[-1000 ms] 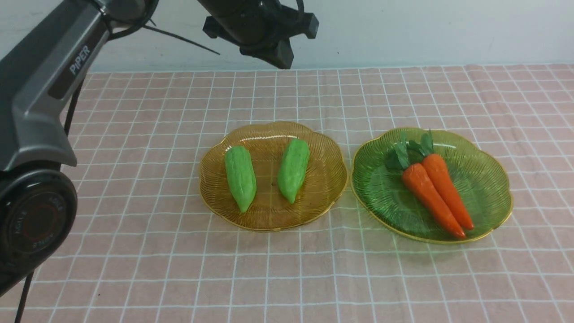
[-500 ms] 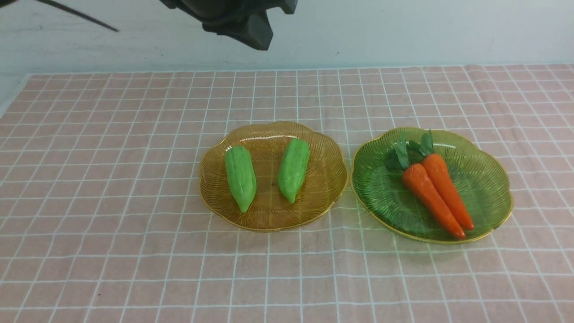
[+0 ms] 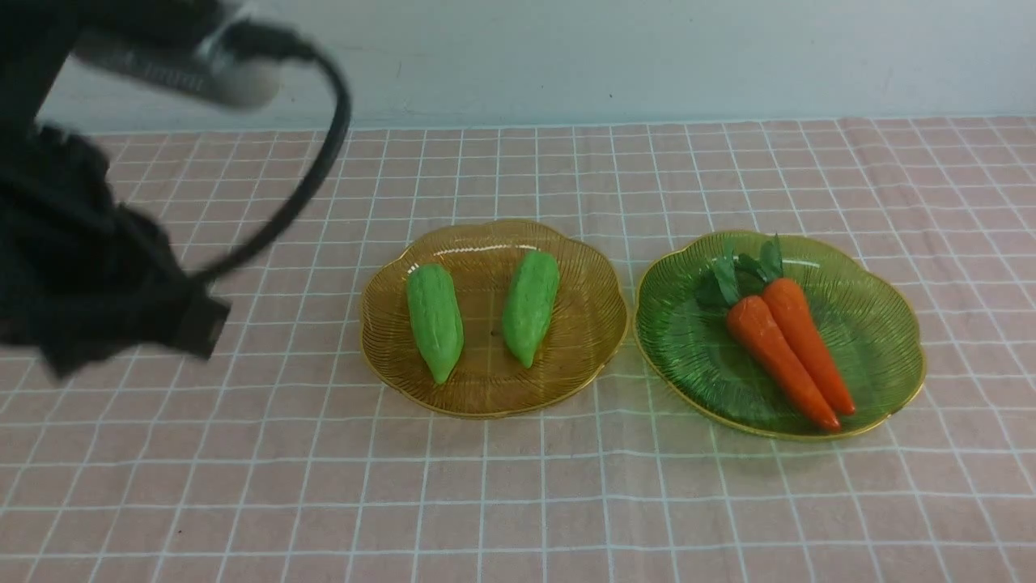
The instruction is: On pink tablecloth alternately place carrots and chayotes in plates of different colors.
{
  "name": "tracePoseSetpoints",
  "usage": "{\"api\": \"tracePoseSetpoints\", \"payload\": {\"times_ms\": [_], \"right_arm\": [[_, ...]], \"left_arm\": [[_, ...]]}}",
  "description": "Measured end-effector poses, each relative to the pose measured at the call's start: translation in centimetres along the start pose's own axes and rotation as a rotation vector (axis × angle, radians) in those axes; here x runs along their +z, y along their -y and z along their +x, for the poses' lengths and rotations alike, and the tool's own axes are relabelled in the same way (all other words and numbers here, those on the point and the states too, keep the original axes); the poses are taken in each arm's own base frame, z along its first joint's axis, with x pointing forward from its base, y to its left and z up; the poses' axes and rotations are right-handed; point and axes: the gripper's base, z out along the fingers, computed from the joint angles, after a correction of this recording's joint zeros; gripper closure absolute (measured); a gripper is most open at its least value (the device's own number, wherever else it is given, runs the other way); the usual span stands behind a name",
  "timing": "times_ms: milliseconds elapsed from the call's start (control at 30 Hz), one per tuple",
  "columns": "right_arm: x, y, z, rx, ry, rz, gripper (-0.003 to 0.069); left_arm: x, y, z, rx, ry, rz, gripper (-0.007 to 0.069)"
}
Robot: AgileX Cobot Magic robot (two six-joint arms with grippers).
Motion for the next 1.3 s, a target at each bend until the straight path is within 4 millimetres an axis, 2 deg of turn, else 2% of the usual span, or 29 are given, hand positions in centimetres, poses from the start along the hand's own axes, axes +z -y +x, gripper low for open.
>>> {"api": "tracePoseSetpoints", "payload": {"times_ms": [267, 433, 533, 733, 800, 933, 1300], "right_arm": [[0.0, 0.0, 0.0, 0.000, 0.000, 0.000, 0.0674], [0.0, 0.0, 0.0, 0.000, 0.000, 0.000, 0.0674], [0.0, 0.0, 0.0, 0.000, 0.000, 0.000, 0.0674], [0.0, 0.0, 0.0, 0.000, 0.000, 0.000, 0.0674], [0.0, 0.0, 0.0, 0.000, 0.000, 0.000, 0.0674], [0.0, 0.0, 0.0, 0.000, 0.000, 0.000, 0.0674], [0.0, 0.0, 0.0, 0.000, 0.000, 0.000, 0.0674]], "left_arm": [[0.0, -0.1, 0.0, 0.015, 0.004, -0.006, 0.0628], [-0.4, -0.5, 0.3, 0.025, 0.137, -0.030, 0.0628], [-0.7, -1.0, 1.4, 0.018, 0.217, -0.061, 0.0628], [-1.1, -2.4, 6.0, -0.010, 0.365, -0.196, 0.0628], [-0.5, -3.0, 8.5, -0.041, 0.408, -0.270, 0.0628], [0.7, -3.6, 10.5, -0.081, 0.411, -0.331, 0.0628], [1.0, -4.0, 11.0, -0.067, 0.409, -0.383, 0.0628]]}}
